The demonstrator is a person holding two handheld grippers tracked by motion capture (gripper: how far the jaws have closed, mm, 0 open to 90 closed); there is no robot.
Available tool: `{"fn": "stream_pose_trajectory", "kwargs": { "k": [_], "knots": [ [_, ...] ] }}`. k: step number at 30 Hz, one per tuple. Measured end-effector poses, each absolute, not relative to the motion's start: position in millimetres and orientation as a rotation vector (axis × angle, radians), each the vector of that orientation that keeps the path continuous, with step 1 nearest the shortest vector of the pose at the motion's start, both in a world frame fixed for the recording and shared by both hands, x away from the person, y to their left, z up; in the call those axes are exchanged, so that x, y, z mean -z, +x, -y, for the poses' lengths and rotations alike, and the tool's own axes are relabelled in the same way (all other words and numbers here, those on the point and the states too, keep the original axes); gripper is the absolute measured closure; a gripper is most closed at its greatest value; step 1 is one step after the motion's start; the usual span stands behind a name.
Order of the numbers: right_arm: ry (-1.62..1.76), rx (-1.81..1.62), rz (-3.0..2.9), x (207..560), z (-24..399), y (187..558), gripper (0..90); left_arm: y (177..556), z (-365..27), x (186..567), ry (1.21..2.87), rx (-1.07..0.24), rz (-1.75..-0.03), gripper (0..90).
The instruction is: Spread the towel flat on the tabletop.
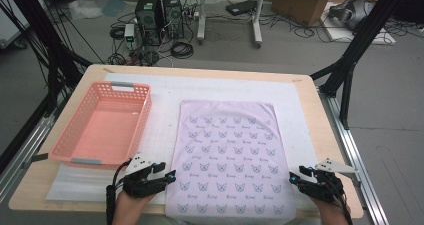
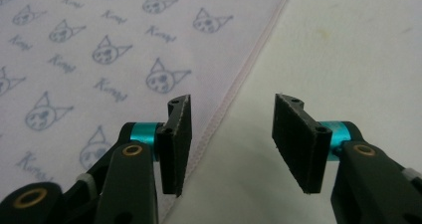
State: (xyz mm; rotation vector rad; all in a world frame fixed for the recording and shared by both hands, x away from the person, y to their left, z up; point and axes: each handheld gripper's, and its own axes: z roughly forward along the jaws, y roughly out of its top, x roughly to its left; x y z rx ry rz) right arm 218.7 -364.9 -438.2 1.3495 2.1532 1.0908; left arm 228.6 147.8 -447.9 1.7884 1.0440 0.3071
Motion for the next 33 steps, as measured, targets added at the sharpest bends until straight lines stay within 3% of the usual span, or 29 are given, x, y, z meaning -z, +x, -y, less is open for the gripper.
{"fn": "stream_pose_trajectory", "kwargs": {
  "k": [7,13,15,33],
  "knots": [
    [1.255,-1.171,-2.035,425.3,364.4,214.9,38.4,241.4,-143.4,435.9,1.718,-0.359,-0.968,35.8],
    [1.179,-1.212,-1.965,415.4,366.8,213.3,26.4,248.8,-137.9,426.4,1.700,-0.389,-0.872,28.2],
    [1.173,-1.218,-1.948,414.5,369.1,214.3,24.0,252.9,-136.4,425.1,1.691,-0.388,-0.846,22.4],
    [1.190,-1.238,-1.959,418.4,363.7,221.9,20.3,261.3,-144.7,432.3,1.684,-0.408,-0.893,21.6]
  ]
}}
